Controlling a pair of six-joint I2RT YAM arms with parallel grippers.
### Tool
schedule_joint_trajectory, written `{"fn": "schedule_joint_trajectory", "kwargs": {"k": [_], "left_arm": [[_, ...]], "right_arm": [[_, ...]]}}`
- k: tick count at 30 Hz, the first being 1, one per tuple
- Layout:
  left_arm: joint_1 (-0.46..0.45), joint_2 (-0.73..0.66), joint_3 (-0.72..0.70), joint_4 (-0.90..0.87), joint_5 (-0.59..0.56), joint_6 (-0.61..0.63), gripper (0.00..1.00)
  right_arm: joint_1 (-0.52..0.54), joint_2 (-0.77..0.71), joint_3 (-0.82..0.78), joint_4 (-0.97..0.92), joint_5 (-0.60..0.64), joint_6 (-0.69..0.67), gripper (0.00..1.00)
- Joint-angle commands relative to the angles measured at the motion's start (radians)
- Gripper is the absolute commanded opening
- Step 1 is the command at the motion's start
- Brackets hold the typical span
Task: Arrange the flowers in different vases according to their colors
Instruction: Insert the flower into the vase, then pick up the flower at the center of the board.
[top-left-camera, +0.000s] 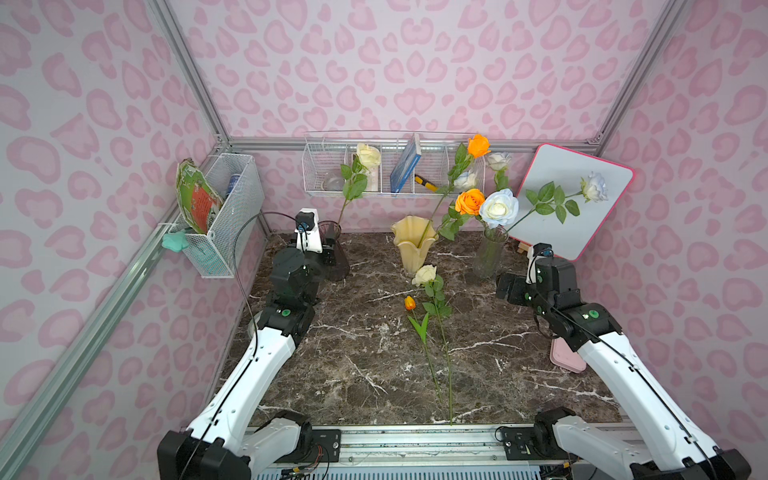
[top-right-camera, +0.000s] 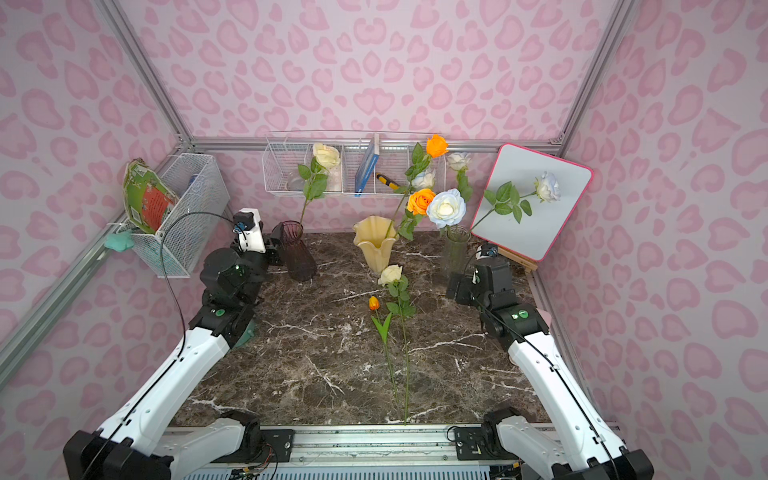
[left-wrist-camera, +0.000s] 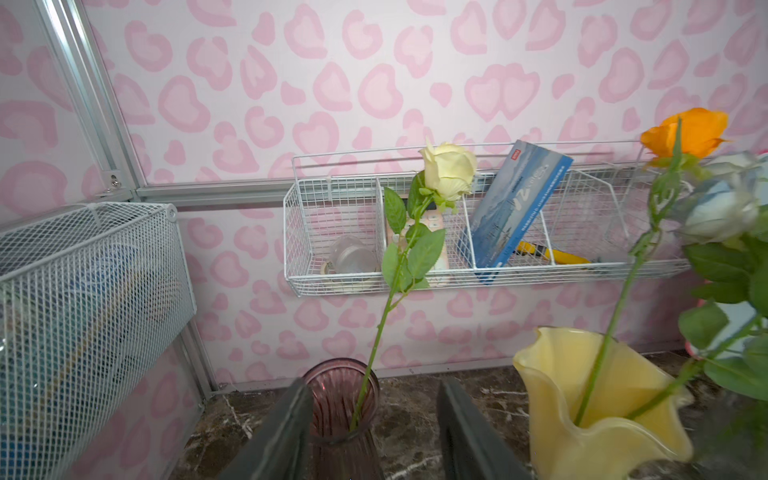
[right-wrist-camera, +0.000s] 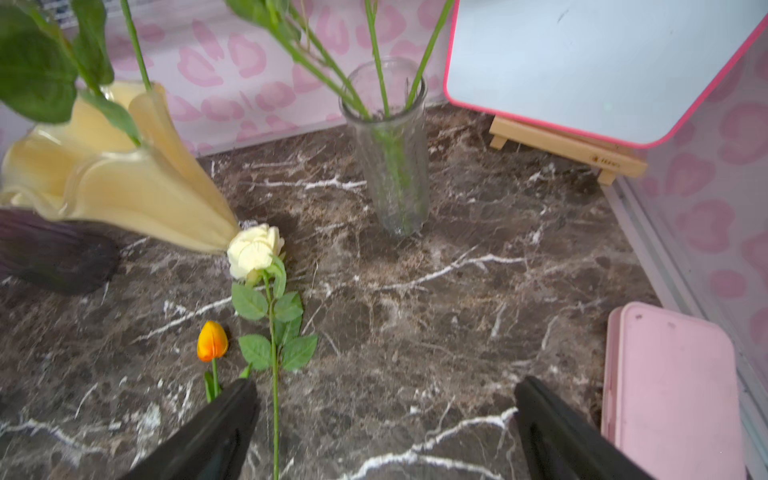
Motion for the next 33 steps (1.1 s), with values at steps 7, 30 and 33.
{"fn": "schedule_joint_trajectory", "kwargs": {"k": [7,30,33], "left_arm": [[-0.287,-0.189,-0.063,-0.507,-0.158,-0.177,0.52],[-0.693,0.004,-0.062,-0.889,-0.171,-0.683,0.51],[-0.729,0.004,-0.083,-0.884,-0.19,-0.726,0.51]], "right_arm": [[0.229,-0.041,-0.159,-0.017,-0.054,0.163,0.93],[0.382,0.638,0.012,0.099,-0.175,0.036,0.66],[0.378,0.698,0.033,0.097,-0.183,0.018,0.59]]}}
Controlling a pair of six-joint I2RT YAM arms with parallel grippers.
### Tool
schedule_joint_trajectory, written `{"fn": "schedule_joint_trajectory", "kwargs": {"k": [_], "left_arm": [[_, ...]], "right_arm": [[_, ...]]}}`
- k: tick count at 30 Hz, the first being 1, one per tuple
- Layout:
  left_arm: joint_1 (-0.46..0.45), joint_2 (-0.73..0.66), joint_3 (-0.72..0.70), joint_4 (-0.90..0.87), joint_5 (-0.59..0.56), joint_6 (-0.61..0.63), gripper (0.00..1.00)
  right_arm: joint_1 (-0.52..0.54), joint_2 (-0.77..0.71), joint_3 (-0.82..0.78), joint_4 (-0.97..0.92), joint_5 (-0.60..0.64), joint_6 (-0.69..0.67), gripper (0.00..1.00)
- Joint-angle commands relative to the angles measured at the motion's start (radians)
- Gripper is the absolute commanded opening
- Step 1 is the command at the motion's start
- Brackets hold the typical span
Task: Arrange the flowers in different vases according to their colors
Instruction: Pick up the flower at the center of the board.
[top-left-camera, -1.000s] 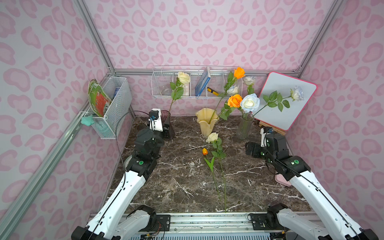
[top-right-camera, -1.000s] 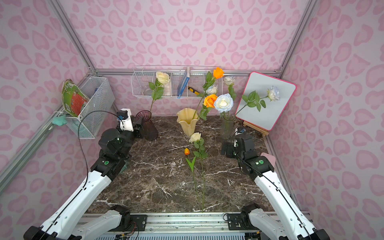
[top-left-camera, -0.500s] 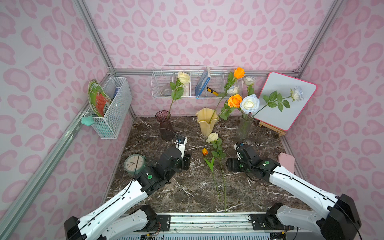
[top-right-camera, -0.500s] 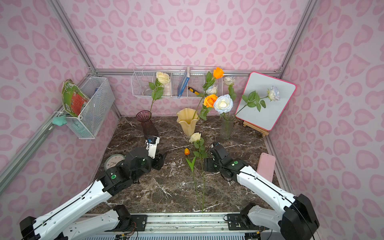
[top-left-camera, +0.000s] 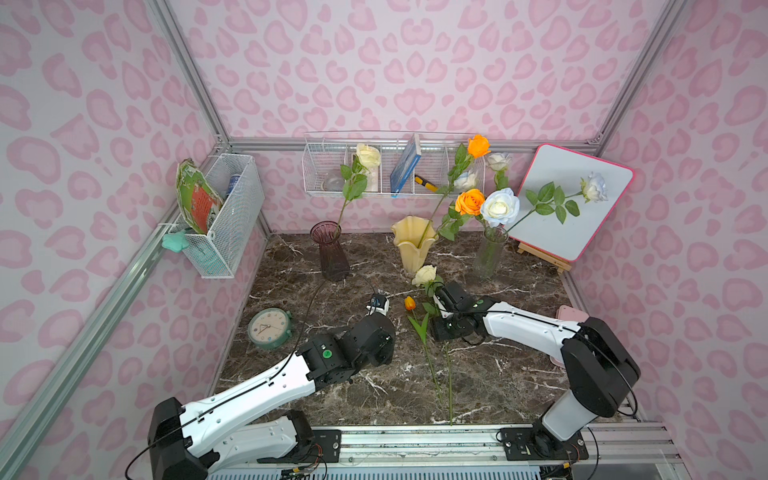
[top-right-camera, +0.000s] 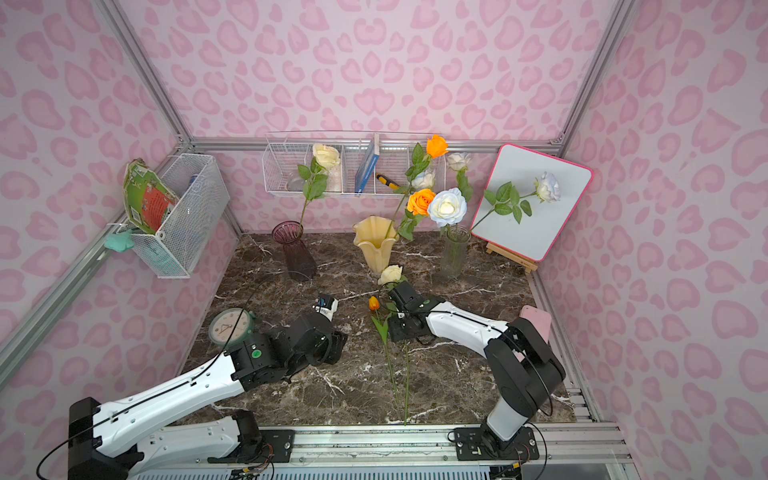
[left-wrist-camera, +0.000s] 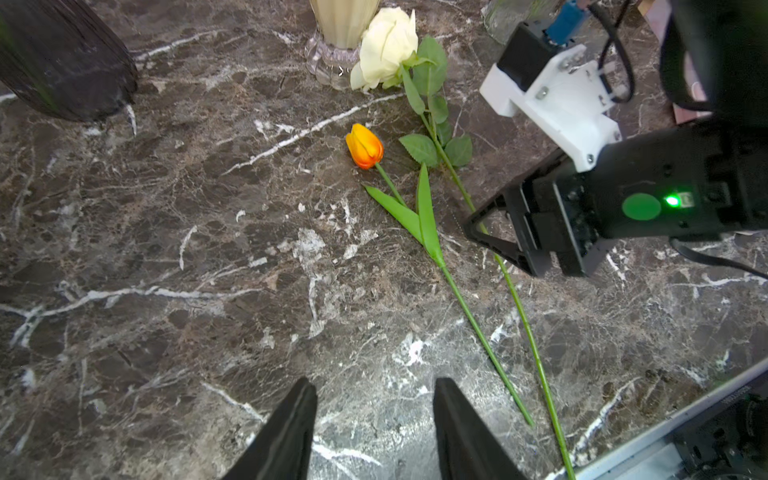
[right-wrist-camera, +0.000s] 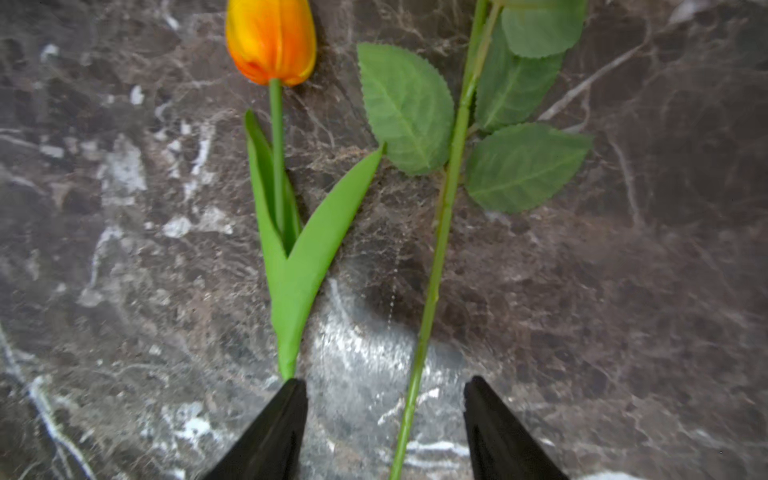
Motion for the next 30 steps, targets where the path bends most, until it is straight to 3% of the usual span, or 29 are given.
{"fn": "schedule_joint_trajectory", "kwargs": {"k": [1,12,20,30], "left_arm": [[-0.028,0.003,-0.011,-0.033,-0.05,-0.081,0.51],[-0.082,0.03,-0.035,-0.048,-0.085,-0.175,0.51],[-0.103,0.074,-0.034,-0.019,-0.099,-0.197,0.51],[-0.139,0.222,-0.069,0.158,-0.075,-0.322,0.52]], "right_arm": [[-0.008,0.049,0.019,-0.019,-0.015,-0.035,0.56],[-0.07,0.126,0.001,0.019,-0.092,-0.088,0.37],[-0.072,0.108,-0.001,-0.005,-0.08,-0.101,0.01],[-0.029,-0.15,0.017,-0.177,0.047,-0.075,0.0]]}}
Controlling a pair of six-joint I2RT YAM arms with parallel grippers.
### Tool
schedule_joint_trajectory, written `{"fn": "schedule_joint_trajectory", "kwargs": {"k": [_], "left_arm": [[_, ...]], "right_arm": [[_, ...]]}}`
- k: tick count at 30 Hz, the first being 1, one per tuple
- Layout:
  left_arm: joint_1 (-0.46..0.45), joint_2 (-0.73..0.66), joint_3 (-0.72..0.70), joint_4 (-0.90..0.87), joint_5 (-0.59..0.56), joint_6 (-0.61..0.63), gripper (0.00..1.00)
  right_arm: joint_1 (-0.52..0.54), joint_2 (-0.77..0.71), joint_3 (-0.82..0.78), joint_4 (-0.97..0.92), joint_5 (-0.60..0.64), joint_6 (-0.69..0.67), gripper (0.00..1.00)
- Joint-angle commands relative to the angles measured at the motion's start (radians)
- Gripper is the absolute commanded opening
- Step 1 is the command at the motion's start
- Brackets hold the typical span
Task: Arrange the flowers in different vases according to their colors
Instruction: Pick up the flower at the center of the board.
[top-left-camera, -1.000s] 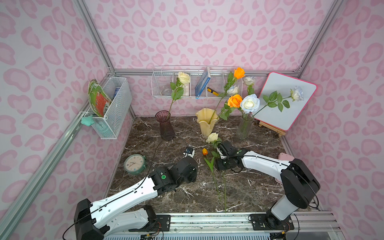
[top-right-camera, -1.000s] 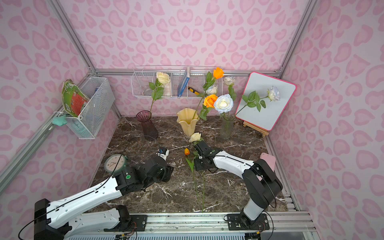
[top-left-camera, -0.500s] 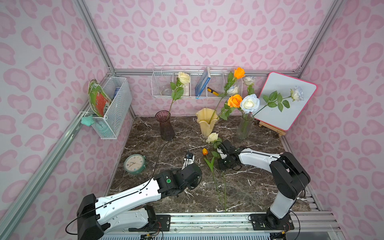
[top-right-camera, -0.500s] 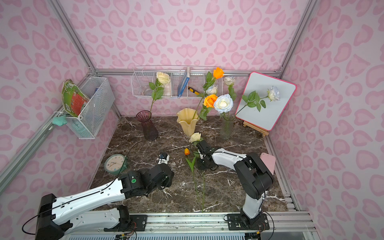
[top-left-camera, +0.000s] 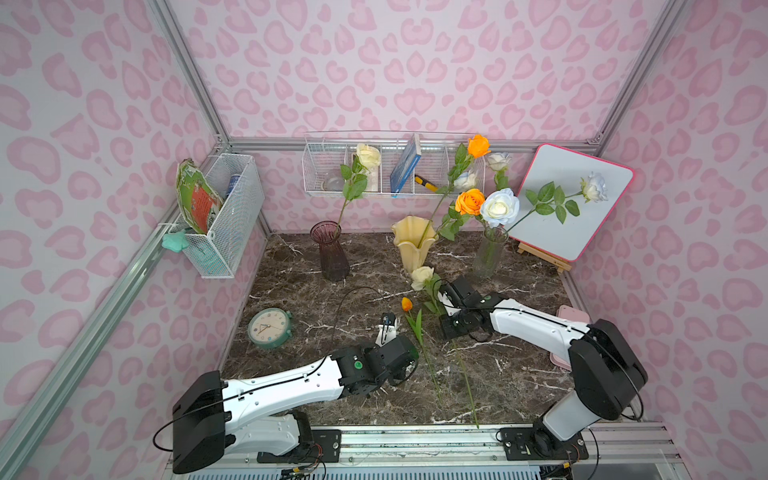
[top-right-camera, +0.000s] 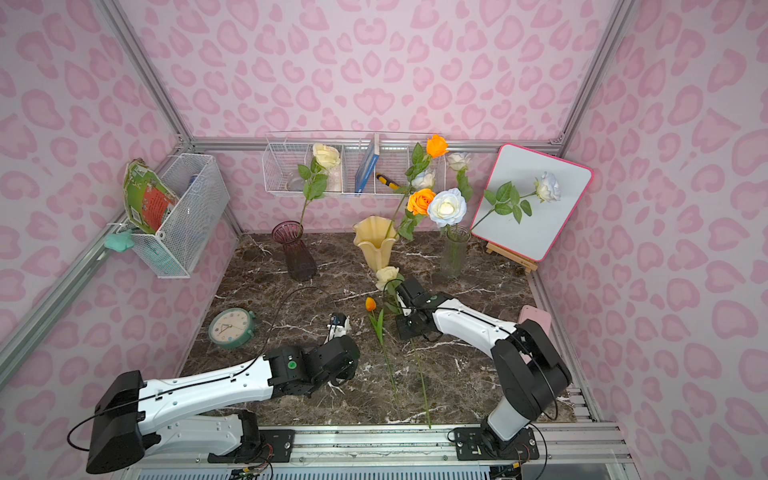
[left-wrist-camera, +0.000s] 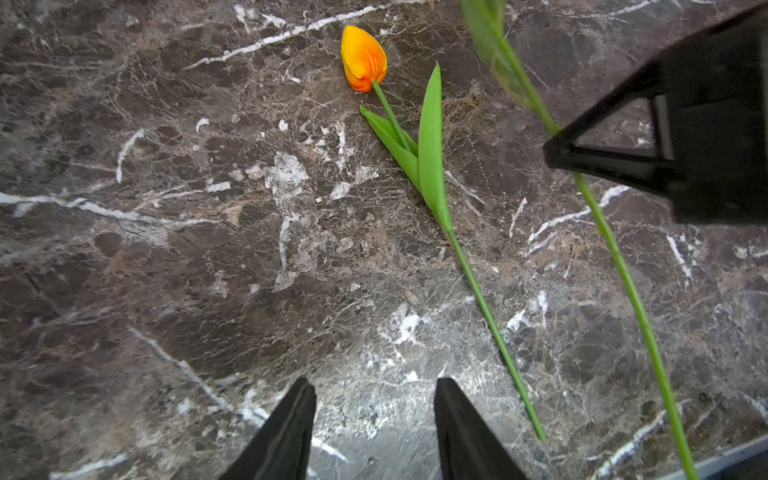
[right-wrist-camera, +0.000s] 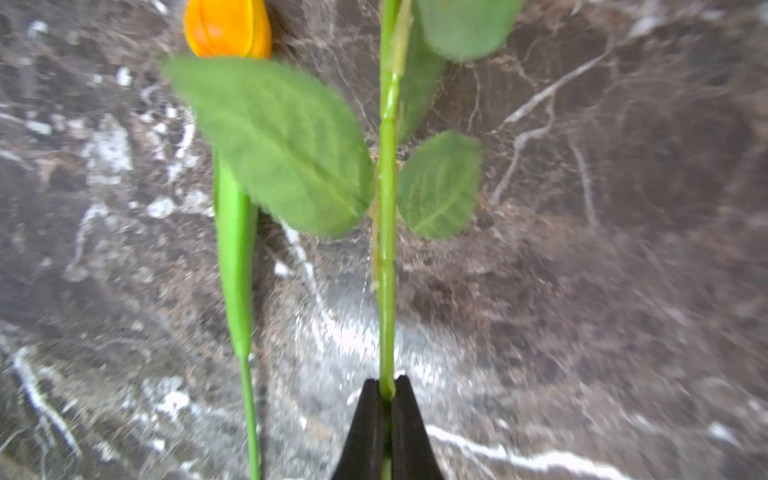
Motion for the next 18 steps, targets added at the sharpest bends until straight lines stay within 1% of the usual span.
{"fn": "schedule_joint_trajectory", "kwargs": {"k": [1,7,9,11,18], "left_arm": [[-0.004,0.06,0.022,0.066,0.005,-0.079,0.52],[-0.007,0.213,0.086,0.081,0.007,-0.205,0.53],[-0.006,0.262,0.117,0.048,-0.008,-0.283,0.55],[-0.006,0.308,0.165,0.027,-0.007,-0.284,0.56],[-0.006,0.447,0.285,0.042,0.047,-0.269,0.59]], "right_arm": [[0.012,-0.083,0.023,-0.116,0.08,0.021,0.0],[0.016,-0.209,0.055,-0.223,0.13,0.034,0.0],[0.028,-0.241,0.064,-0.251,0.147,0.041,0.0],[0.036,-0.268,0.078,-0.277,0.159,0.049,0.0],[0.069,-0.337,0.164,-0.346,0.176,0.059,0.0]]}}
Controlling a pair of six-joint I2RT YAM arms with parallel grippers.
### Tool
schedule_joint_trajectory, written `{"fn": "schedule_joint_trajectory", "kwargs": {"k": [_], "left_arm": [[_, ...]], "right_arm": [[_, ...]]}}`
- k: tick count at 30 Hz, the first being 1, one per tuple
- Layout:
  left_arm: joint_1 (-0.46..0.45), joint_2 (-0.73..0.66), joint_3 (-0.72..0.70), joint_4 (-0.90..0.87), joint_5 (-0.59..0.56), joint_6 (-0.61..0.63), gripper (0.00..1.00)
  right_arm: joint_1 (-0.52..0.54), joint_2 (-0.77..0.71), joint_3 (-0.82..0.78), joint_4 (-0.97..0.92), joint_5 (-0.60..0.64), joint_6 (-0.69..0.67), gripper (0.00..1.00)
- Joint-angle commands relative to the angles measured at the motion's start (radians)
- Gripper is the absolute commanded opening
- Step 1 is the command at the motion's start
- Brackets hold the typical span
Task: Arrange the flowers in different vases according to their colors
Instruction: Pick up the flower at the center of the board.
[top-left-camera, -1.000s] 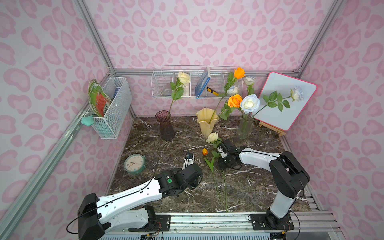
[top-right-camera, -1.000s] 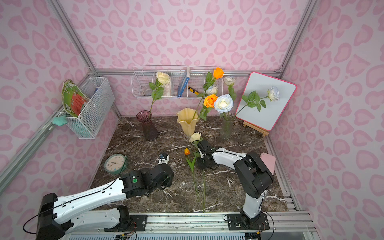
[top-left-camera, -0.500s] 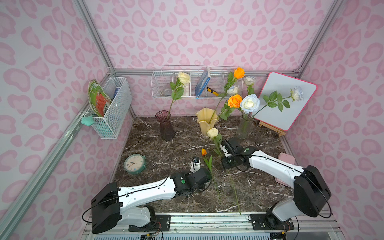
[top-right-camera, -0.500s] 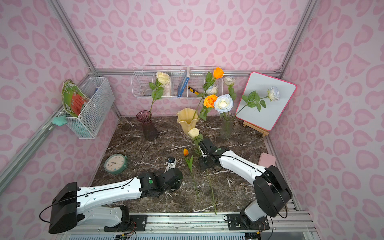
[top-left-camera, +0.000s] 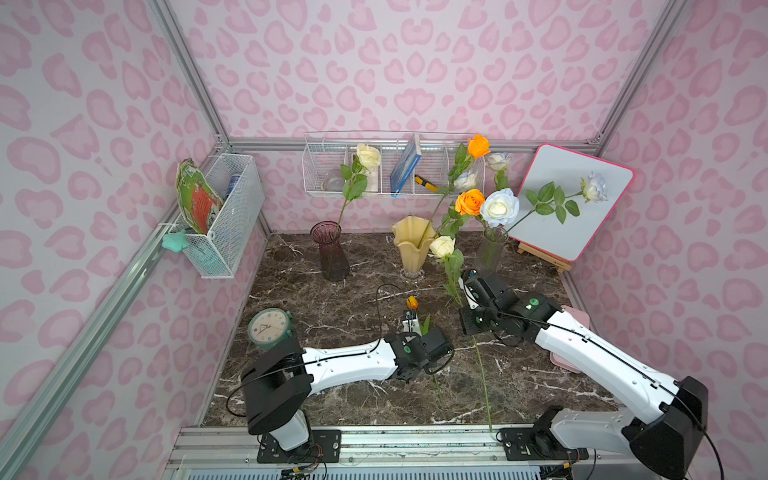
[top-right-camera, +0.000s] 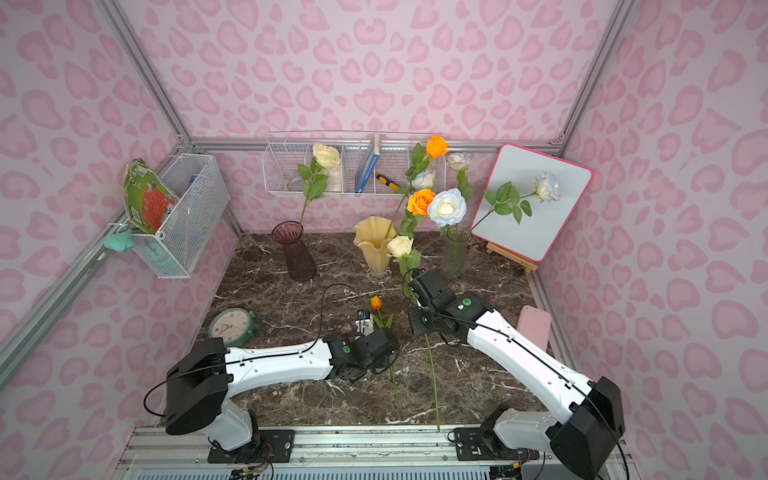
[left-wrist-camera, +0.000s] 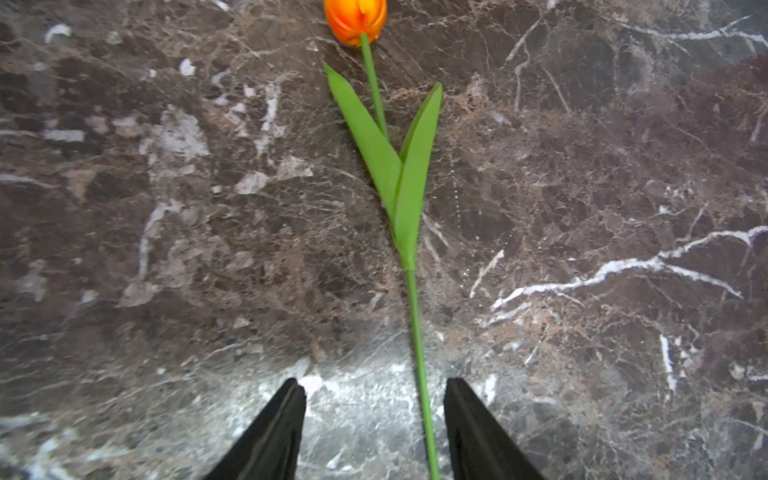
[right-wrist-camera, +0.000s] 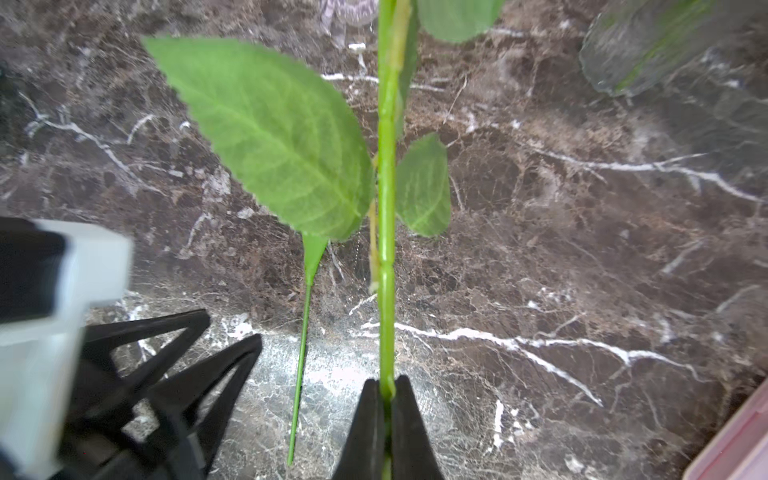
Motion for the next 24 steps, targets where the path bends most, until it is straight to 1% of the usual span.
{"fn": "schedule_joint_trajectory", "kwargs": {"k": [1,7,14,20,23,24], "left_arm": [[0.0,0.051,0.039,-0.012,0.031,-0.009,0.59],[0.005,0.14,0.053,0.026,0.071,-0.023,0.59],[0.024,0.231,0.128,-0.012,0.111,-0.005,0.57],[0.057,0.271,0.134,-0.061,0.171,0.007,0.48],[0.064,0.307,0.156,-0.085,0.204,0.025,0.37],[0.065,0.32,0.164,-0.091,0.21,0.03,0.32]], "right_arm": [[0.013,-0.02,0.041,-0.058,0.023,0.013,0.0],[0.023,-0.041,0.098,-0.096,0.045,0.002,0.0],[0.025,-0.066,0.127,-0.09,0.049,-0.012,0.0],[0.025,-0.096,0.129,-0.083,0.059,-0.024,0.0],[0.023,-0.101,0.141,-0.084,0.07,-0.031,0.0],[0.023,-0.1,0.148,-0.083,0.065,-0.035,0.0]]}}
